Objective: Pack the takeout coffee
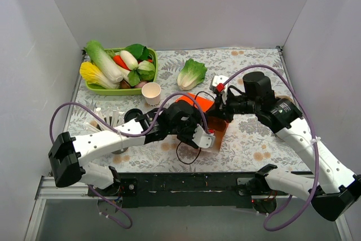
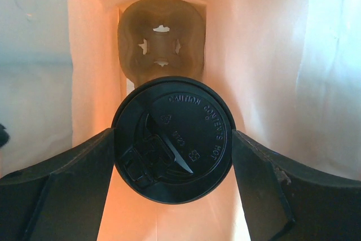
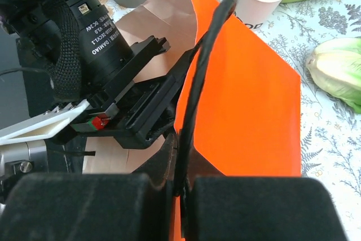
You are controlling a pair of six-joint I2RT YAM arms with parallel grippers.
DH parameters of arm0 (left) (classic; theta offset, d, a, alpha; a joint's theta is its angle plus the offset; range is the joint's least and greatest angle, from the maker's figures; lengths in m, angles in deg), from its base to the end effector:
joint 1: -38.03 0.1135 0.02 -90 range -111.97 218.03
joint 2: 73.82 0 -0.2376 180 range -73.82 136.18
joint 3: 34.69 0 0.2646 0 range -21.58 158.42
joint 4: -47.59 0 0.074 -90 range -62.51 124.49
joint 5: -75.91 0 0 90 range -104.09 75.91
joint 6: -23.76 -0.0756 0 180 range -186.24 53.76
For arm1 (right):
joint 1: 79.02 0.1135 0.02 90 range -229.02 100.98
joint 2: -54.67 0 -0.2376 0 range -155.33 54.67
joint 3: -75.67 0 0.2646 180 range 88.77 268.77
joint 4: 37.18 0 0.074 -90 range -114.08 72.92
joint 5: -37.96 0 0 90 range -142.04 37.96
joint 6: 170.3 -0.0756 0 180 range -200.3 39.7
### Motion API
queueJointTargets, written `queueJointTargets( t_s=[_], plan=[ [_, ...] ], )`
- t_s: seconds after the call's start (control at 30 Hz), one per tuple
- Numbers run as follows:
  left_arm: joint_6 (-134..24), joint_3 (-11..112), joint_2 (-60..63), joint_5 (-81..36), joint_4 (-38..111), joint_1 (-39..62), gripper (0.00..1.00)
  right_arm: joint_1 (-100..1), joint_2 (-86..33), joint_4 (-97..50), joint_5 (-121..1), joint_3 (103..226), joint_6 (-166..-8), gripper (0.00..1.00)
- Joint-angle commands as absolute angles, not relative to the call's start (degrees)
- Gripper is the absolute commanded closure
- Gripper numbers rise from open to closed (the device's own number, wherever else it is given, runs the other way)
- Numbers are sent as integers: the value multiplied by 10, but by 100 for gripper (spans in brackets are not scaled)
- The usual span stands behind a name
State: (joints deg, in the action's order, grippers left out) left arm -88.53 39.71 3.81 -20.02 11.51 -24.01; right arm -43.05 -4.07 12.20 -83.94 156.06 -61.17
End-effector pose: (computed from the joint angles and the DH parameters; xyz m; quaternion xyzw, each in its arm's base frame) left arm 0.1566 -0.3117 0.2362 0.6223 0.6541 -0.1893 0.3861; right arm 0.1910 0.1880 0.3499 -0.5066 0.6640 0.3055 0.4573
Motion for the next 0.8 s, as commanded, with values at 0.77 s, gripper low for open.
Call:
queueJointTargets(
  t_s=[0.77],
  plan=[
    [-865, 517, 92, -245, -23, -180, 100, -483, -48, 159, -961, 1607, -634, 99]
  ],
)
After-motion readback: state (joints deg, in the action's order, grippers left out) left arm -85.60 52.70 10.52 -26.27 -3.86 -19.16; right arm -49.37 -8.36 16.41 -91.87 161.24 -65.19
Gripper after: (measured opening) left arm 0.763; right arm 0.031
